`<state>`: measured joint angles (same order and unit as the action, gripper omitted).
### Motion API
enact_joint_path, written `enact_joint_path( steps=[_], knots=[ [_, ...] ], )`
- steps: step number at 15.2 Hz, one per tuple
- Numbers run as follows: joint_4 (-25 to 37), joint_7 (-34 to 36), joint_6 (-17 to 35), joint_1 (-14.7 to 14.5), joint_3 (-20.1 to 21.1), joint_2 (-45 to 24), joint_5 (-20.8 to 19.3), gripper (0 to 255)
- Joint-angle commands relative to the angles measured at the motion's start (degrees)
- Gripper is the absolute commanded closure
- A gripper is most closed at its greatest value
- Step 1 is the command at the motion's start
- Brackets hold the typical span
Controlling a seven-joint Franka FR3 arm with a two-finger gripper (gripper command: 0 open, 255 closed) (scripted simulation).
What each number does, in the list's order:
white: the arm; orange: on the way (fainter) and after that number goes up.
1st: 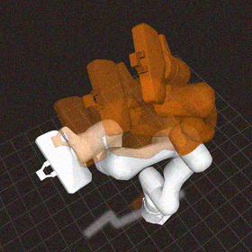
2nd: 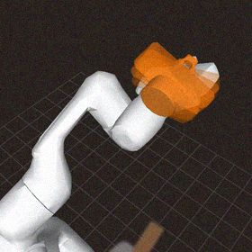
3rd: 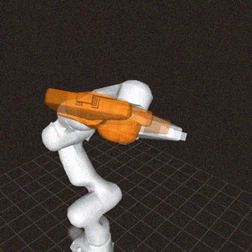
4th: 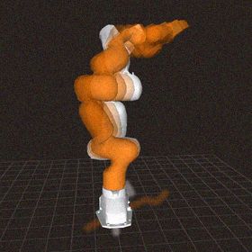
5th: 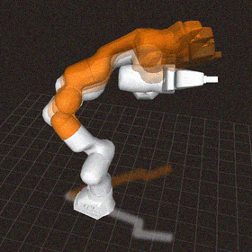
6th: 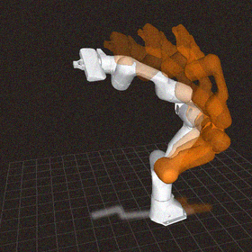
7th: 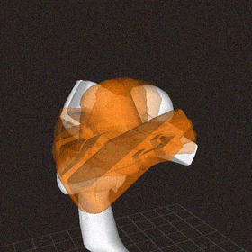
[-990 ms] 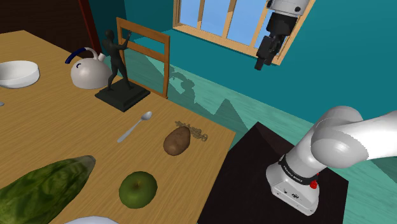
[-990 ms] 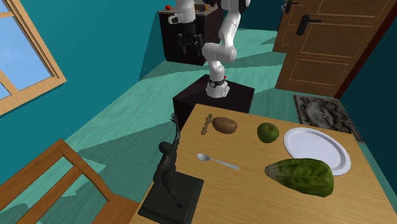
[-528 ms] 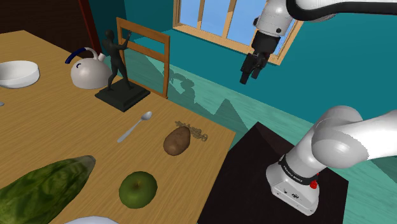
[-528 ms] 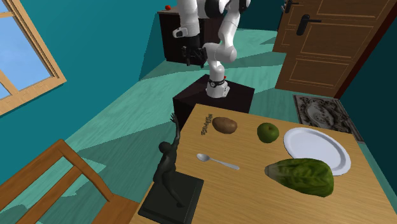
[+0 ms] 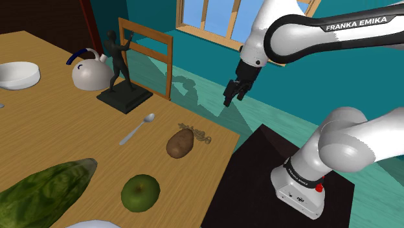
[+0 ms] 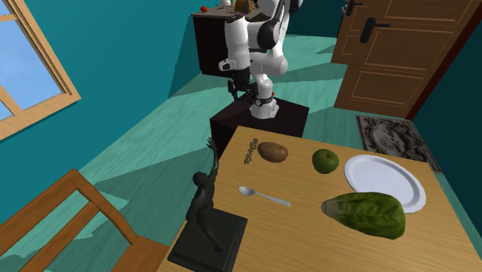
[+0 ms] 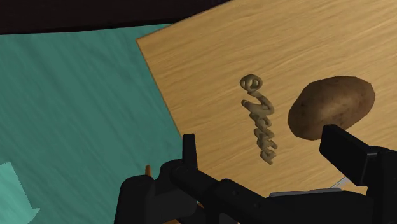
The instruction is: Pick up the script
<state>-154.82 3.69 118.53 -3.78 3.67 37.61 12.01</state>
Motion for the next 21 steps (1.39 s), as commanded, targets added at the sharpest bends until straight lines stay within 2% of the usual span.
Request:
enact_joint_path(
  steps=[1, 6, 11, 19, 21],
  knots=[
    [-1.7, 0.9, 5.9, -0.9, 1.2, -3.1, 1.7, 0],
    [-3.4, 2.9, 19.5, -3.6, 4.4, -12.7, 6.2, 0],
    [-2.2, 4.2, 33.0, -6.4, 7.0, -24.9, 10.7, 0],
    [-2.2, 0.9, 41.5, -7.9, 7.2, -33.1, 14.8, 0],
    [-2.2, 0.5, 42.0, -8.0, 7.2, -33.6, 15.2, 0]
  ],
)
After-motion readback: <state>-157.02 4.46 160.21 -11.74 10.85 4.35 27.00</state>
